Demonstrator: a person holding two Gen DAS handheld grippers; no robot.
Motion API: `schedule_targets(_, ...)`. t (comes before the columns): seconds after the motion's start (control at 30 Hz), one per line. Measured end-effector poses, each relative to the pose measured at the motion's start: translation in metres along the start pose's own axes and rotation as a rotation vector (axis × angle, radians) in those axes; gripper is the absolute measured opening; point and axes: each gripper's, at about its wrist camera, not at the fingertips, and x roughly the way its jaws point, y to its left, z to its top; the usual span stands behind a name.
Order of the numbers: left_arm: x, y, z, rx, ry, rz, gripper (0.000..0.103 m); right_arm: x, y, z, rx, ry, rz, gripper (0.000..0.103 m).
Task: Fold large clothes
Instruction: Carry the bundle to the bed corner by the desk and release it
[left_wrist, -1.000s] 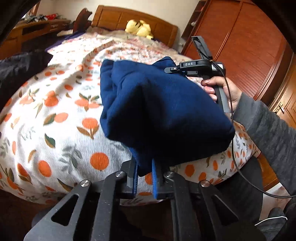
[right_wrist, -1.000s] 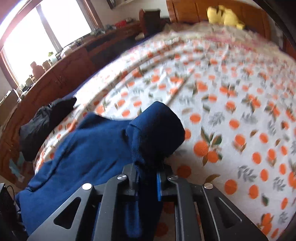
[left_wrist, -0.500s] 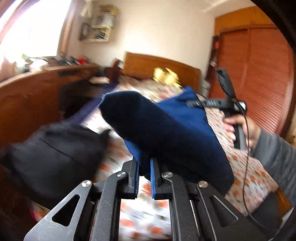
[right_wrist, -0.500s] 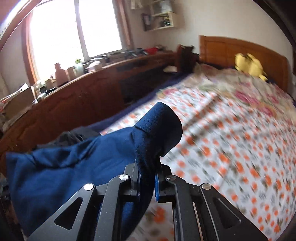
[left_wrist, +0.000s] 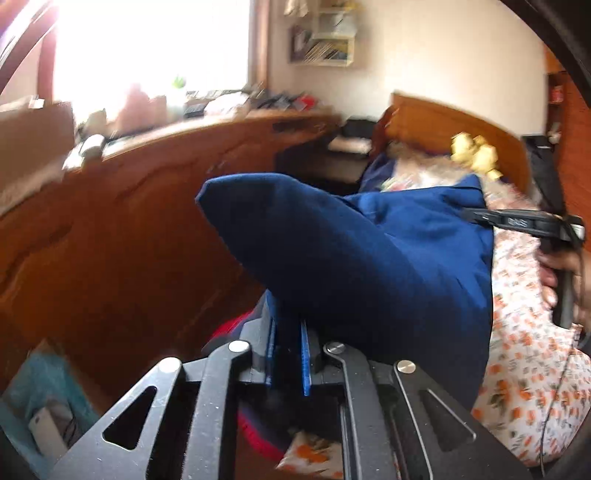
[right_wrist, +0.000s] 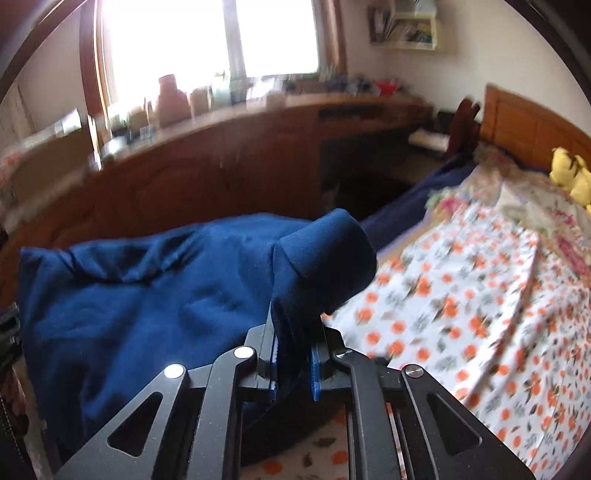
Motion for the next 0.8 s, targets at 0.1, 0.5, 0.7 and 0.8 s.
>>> schedule_targets(0.1,0.016,0.001,-0.021,-0.018,0.068,0.017,0.013,0.016,0.006,-0.022,-0.054,0.051,-0.019,0.016)
schedule_targets(0.5,-0.054,-0.003,-0.034,-0.073,-0.051,0.037,0.088,-0.076,0.006,-0.077,-0.086,-0.080,-0.019,0.045)
schedule_targets(0.7,-0.088,-0.062,-0.010,0.042,-0.148,0.064,0.089,-0.164,-0.007,-0.131,-0.046,-0.173,-0.006,0.055)
schedule_targets(0.8,-0.103,-0.101,0.003,0.088,-0.194,-0.005,0.090,-0.201,-0.016,-0.155,-0.027,-0.208,-0.028,0.058)
